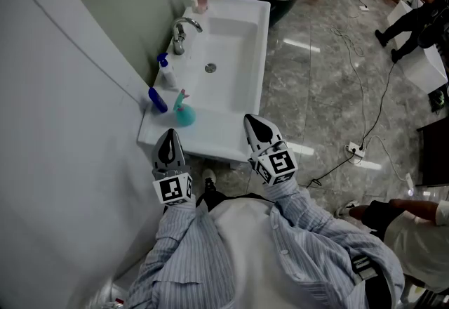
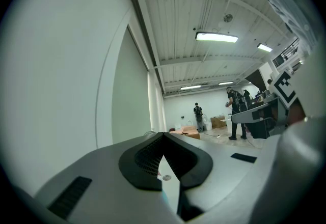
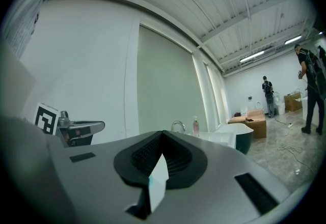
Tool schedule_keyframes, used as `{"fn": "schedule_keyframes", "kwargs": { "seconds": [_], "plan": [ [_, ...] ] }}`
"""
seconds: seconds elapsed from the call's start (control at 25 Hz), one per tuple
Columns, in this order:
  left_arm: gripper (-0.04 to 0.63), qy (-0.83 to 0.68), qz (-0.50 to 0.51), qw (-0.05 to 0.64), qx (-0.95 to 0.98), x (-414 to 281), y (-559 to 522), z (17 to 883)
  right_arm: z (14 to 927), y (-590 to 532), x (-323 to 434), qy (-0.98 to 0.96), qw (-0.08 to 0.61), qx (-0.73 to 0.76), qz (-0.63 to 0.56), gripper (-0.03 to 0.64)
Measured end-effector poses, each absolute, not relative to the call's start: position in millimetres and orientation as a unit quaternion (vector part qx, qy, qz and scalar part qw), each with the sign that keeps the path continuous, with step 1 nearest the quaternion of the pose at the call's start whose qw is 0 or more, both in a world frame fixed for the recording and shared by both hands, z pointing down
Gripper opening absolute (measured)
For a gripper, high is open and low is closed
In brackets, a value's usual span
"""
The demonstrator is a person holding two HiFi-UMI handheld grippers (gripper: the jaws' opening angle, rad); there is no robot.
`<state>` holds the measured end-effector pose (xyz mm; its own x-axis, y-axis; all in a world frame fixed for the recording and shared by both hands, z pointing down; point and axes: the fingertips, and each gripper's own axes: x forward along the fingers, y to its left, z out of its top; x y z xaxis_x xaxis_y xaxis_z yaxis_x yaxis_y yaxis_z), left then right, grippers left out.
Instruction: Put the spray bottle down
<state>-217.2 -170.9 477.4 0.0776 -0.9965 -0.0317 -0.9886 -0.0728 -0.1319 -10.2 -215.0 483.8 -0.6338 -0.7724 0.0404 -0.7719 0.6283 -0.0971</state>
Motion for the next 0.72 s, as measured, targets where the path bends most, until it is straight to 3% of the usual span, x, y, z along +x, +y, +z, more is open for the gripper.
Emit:
{"fn": "schedule_keyframes", "kwargs": {
  "seconds": [0.72],
  "plan": [
    [0.001,0.677,-0.033,0.061,-0.733,-217.0,-175.4,477.0,484.2,-218.2,-12.1,0.904,0.002,-0.425,-0.053,0.014]
  ]
}}
